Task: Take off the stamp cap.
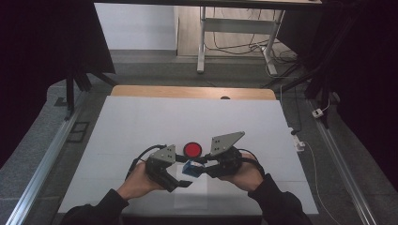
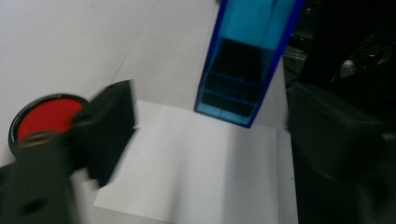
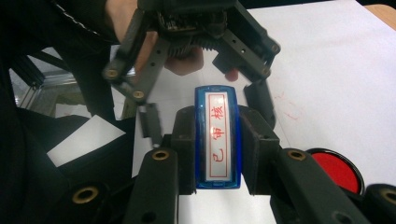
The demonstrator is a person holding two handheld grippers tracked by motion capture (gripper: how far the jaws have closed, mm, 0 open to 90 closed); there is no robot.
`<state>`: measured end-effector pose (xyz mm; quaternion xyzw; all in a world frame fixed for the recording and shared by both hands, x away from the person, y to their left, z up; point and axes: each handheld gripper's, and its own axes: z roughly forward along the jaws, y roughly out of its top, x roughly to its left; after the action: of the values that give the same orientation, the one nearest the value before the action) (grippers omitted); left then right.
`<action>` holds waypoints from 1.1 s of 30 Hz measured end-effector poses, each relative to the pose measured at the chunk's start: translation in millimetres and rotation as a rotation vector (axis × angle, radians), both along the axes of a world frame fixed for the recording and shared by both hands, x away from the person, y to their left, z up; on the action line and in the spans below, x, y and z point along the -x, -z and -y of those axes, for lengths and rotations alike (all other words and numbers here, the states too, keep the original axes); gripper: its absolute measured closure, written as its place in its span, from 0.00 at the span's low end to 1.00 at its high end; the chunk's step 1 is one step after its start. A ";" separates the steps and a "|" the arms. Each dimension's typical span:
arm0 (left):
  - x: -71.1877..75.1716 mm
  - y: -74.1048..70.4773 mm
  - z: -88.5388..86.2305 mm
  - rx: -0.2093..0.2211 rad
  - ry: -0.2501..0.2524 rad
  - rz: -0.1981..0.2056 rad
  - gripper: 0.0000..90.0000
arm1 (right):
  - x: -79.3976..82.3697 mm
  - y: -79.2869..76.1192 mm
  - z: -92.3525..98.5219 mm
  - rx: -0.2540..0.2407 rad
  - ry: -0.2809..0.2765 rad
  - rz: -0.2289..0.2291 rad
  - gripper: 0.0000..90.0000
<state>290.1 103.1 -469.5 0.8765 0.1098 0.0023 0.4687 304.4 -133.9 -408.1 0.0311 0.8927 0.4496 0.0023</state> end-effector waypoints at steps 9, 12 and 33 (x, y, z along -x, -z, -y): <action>0.2 0.2 -6.6 0.047 0.056 -0.008 0.63 | 0.1 0.2 1.4 -0.017 -0.010 -0.012 0.78; 0.7 0.2 -7.4 0.052 0.064 -0.009 0.67 | 0.4 0.3 1.0 -0.019 -0.016 -0.012 0.78; 1.1 -0.1 -10.6 0.065 0.091 -0.003 0.74 | 2.6 -2.1 2.0 -0.034 -0.058 0.003 0.78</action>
<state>289.0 113.7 -469.4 0.8649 0.0705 -0.0238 0.4963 301.8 -135.9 -406.1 0.0043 0.8854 0.4646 -0.0101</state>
